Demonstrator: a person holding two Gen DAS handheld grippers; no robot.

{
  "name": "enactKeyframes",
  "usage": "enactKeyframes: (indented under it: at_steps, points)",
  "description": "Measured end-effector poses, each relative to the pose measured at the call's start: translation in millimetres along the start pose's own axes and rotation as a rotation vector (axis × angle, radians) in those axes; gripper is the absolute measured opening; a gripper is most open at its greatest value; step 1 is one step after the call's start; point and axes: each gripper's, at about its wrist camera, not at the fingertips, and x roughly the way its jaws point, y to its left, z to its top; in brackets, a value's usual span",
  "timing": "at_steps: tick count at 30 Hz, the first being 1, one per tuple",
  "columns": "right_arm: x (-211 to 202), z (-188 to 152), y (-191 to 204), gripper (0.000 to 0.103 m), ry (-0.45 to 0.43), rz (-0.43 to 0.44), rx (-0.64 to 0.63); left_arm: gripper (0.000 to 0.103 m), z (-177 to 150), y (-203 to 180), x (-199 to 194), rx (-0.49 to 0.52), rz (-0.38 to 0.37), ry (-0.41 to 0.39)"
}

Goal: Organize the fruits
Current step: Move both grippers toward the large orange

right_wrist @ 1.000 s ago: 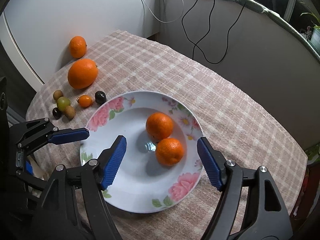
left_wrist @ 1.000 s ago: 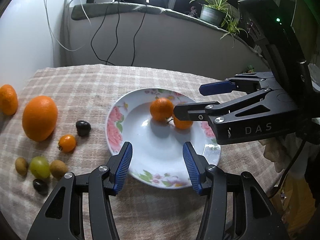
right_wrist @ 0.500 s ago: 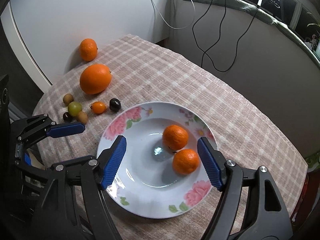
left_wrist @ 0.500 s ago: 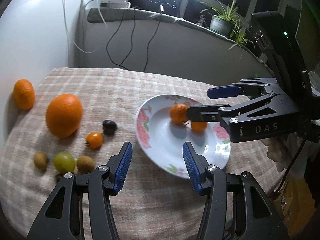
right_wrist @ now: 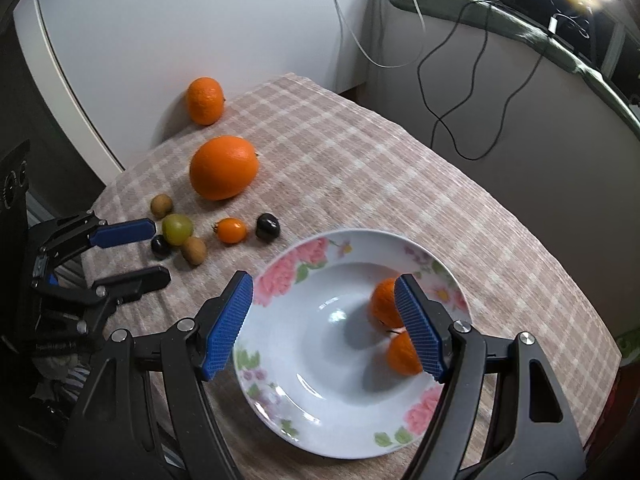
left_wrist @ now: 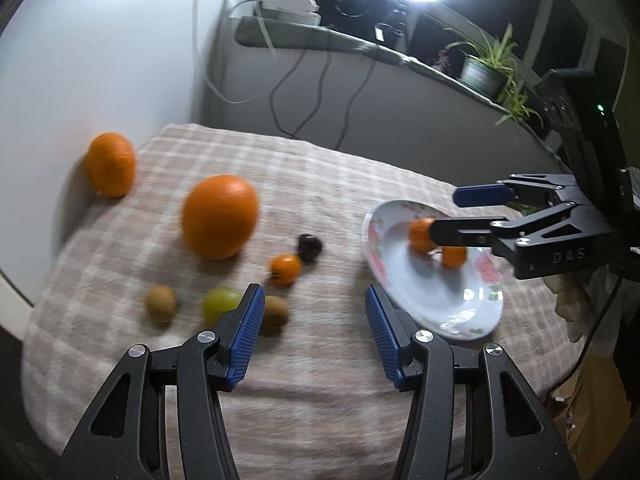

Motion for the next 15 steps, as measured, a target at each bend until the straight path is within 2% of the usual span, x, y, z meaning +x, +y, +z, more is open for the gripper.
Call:
enactKeyframes:
  at_steps: [9, 15]
  points:
    - [13, 20, 17, 0.076, 0.004, 0.039, -0.026, 0.052, -2, 52, -7, -0.096, 0.054, -0.011]
    - [27, 37, 23, 0.076, 0.007, 0.089, -0.008, 0.052, 3, 71, -3, -0.126, 0.058, -0.014]
